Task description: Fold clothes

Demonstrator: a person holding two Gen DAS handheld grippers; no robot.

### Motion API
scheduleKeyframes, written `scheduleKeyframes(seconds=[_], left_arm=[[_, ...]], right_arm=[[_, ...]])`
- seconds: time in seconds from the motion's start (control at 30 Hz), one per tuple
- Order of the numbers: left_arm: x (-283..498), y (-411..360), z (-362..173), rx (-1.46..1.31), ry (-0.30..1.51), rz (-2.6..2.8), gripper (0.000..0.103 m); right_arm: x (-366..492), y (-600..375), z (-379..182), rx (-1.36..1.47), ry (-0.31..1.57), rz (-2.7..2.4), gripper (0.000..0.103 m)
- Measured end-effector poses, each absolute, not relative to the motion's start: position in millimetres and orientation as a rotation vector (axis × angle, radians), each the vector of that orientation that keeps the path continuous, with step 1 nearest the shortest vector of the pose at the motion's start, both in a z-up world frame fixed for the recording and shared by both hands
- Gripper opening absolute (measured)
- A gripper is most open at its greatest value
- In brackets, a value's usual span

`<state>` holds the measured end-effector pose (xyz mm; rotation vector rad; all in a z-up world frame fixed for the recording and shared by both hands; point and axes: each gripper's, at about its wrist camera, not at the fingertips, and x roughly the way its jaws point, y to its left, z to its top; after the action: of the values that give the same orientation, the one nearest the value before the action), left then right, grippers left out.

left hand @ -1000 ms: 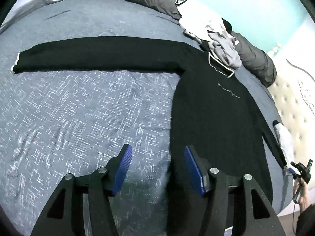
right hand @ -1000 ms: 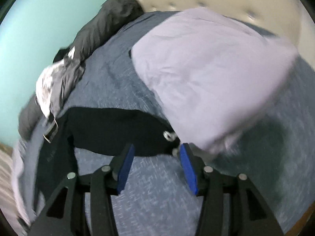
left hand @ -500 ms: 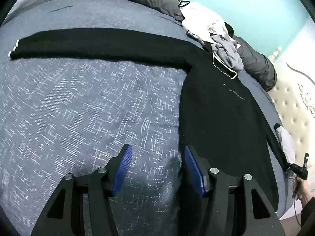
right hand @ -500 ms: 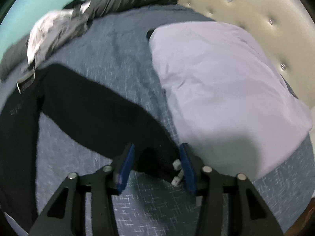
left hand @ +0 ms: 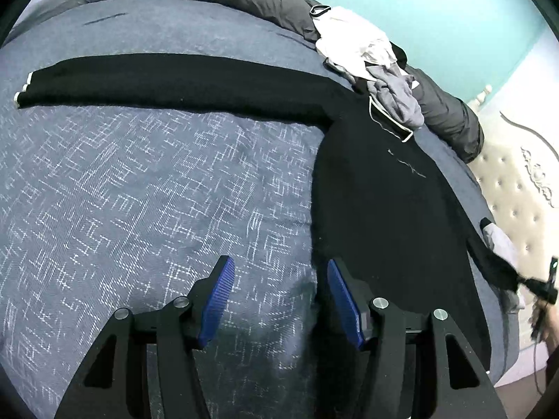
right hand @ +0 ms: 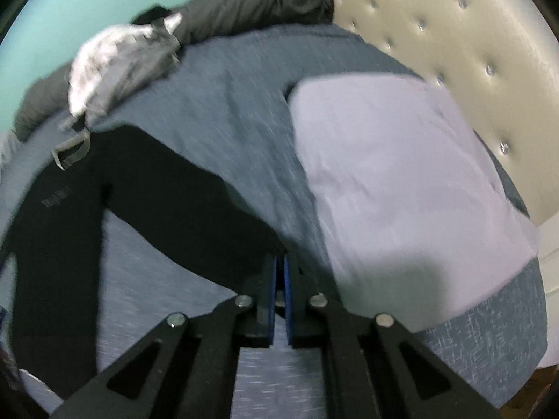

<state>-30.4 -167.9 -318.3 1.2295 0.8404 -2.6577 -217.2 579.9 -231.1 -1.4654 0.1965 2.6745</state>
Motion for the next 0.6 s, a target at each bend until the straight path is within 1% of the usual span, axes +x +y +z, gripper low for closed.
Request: scheduleKeyframes(seconds=[0.17, 0.27, 0.37, 0.47, 0.6], left_arm=[[-23, -171, -316, 1.207, 0.919, -2.666, 0.060], [-16, -173, -311, 1.187, 0.928, -2.675, 0.060], [-9, -176, -312, 1.184, 0.919, -2.671, 0.060], [-6, -178, -319, 1.206, 0.933, -2.651, 0.060], [-2, -176, -317, 1.215, 0.898, -2.666, 0.060]], right_arm=[[-222, 543, -166, -1.412, 0.229, 2.829, 0.003], [-229, 509, -132, -1.399, 0.205, 2.911, 0.003], [-237, 477, -102, -1.386, 0.224, 2.998, 0.003], [-233, 434, -73, -1.390, 0.225, 3.096, 0.003], [-222, 348, -46, -1.458, 0.139, 3.264, 0.003]])
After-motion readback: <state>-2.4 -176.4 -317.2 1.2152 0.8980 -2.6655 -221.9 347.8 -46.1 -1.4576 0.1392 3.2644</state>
